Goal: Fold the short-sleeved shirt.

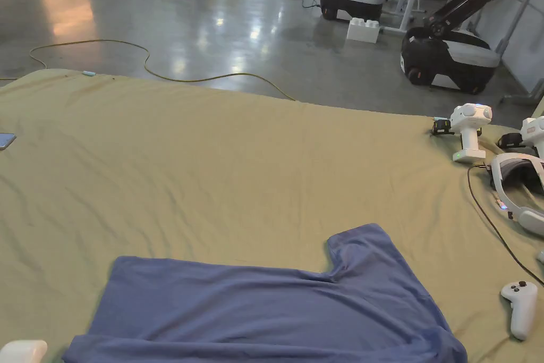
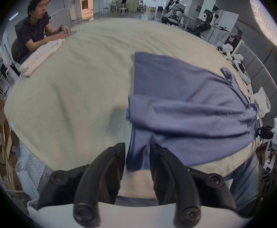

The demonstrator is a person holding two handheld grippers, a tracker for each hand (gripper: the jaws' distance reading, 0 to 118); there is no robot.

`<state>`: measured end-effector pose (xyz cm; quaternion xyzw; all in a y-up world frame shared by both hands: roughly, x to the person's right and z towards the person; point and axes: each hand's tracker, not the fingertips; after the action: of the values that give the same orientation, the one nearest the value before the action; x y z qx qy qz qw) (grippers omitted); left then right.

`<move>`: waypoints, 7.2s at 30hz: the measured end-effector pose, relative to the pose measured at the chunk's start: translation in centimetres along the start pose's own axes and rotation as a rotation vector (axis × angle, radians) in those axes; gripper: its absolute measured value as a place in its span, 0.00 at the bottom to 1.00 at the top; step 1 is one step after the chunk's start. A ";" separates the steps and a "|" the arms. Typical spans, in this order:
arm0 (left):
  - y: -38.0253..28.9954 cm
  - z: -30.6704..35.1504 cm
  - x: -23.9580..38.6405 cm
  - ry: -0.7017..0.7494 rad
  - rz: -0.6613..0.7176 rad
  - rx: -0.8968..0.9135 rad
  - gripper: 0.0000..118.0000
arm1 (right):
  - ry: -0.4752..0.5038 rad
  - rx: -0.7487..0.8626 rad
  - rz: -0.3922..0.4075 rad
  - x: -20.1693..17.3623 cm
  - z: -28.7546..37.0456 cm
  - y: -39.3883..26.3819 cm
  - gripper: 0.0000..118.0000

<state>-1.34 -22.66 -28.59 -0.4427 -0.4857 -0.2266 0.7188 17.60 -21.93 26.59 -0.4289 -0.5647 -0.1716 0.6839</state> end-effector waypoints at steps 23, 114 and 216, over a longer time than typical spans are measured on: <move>8.5 10.7 10.9 0.068 -0.159 0.885 0.01 | 0.036 0.890 -0.190 -9.0 10.8 12.6 0.00; 13.4 0.5 1.4 -0.053 -0.045 0.330 0.04 | 0.237 0.200 -0.145 4.9 -4.1 18.4 0.01; -0.4 -7.9 -12.5 -0.751 0.572 -0.122 0.59 | 0.133 0.606 -0.082 -11.2 4.6 14.8 0.00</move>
<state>-3.01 -30.95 -40.71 -0.6515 -0.5563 0.1280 0.4996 21.97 -12.65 10.49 -0.1703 -0.5610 -0.0504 0.8085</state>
